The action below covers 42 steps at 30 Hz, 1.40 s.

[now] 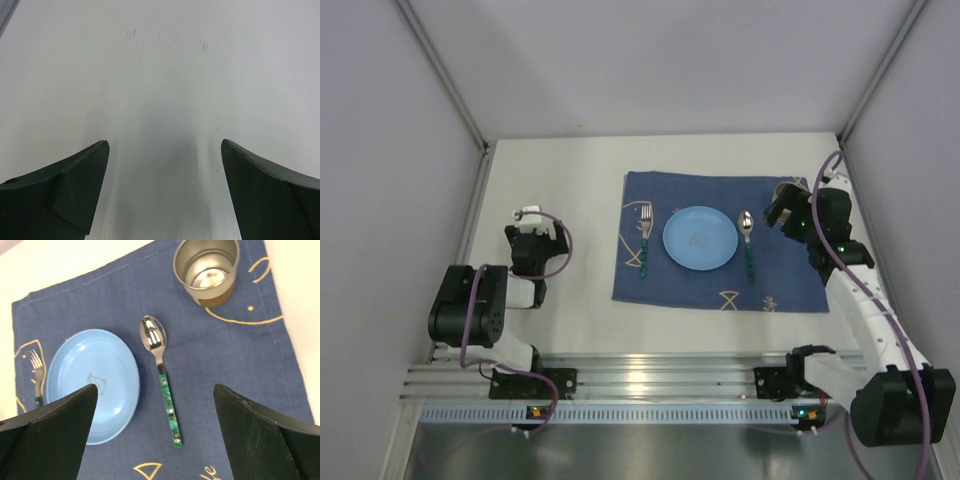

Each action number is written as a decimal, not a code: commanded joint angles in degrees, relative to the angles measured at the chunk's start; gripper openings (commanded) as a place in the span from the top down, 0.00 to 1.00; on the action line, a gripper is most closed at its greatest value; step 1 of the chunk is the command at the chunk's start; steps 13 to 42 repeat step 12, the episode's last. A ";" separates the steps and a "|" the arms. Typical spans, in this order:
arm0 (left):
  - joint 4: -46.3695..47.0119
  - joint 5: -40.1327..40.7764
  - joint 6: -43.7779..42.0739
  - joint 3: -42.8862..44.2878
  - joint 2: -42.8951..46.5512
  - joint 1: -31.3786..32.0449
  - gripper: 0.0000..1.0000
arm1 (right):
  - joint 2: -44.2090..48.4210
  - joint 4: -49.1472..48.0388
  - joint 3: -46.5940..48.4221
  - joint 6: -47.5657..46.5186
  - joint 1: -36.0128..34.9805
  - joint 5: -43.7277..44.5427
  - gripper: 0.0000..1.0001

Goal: Set the dinner table for one person

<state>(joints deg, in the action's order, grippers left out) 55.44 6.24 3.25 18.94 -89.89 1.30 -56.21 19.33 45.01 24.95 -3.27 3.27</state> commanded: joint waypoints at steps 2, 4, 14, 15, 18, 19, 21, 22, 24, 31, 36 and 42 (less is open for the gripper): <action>6.70 -1.14 -0.26 -0.66 0.06 -0.25 0.01 | -6.53 -7.46 7.36 3.35 -0.42 -3.44 0.00; 6.61 -1.23 -0.26 -0.57 -0.02 -0.25 0.01 | -6.90 -11.13 8.60 4.05 -0.77 -3.46 0.00; 6.52 -1.32 -0.26 -0.57 0.06 -0.25 0.01 | -8.74 -17.49 9.65 2.12 -2.09 2.26 0.00; 6.52 -1.32 -0.26 -0.57 0.06 -0.25 0.01 | -8.74 -17.49 9.65 2.12 -2.09 2.26 0.00; 6.52 -1.32 -0.26 -0.57 0.06 -0.25 0.01 | -8.74 -17.49 9.65 2.12 -2.09 2.26 0.00; 6.52 -1.32 -0.26 -0.57 0.06 -0.25 0.01 | -8.74 -17.49 9.65 2.12 -2.09 2.26 0.00; 6.52 -1.32 -0.26 -0.57 0.06 -0.25 0.01 | -8.74 -17.49 9.65 2.12 -2.09 2.26 0.00; 6.52 -1.32 -0.26 -0.57 0.06 -0.25 0.01 | -8.74 -17.49 9.65 2.12 -2.09 2.26 0.00; 6.52 -1.32 -0.26 -0.57 0.06 -0.25 0.01 | -8.74 -17.49 9.65 2.12 -2.09 2.26 0.00; 6.52 -1.32 -0.26 -0.57 0.06 -0.25 0.01 | -8.74 -17.49 9.65 2.12 -2.09 2.26 0.00; 6.52 -1.32 -0.26 -0.57 0.06 -0.25 0.01 | -8.74 -17.49 9.65 2.12 -2.09 2.26 0.00; 6.52 -1.32 -0.26 -0.57 0.06 -0.25 0.01 | -8.74 -17.49 9.65 2.12 -2.09 2.26 0.00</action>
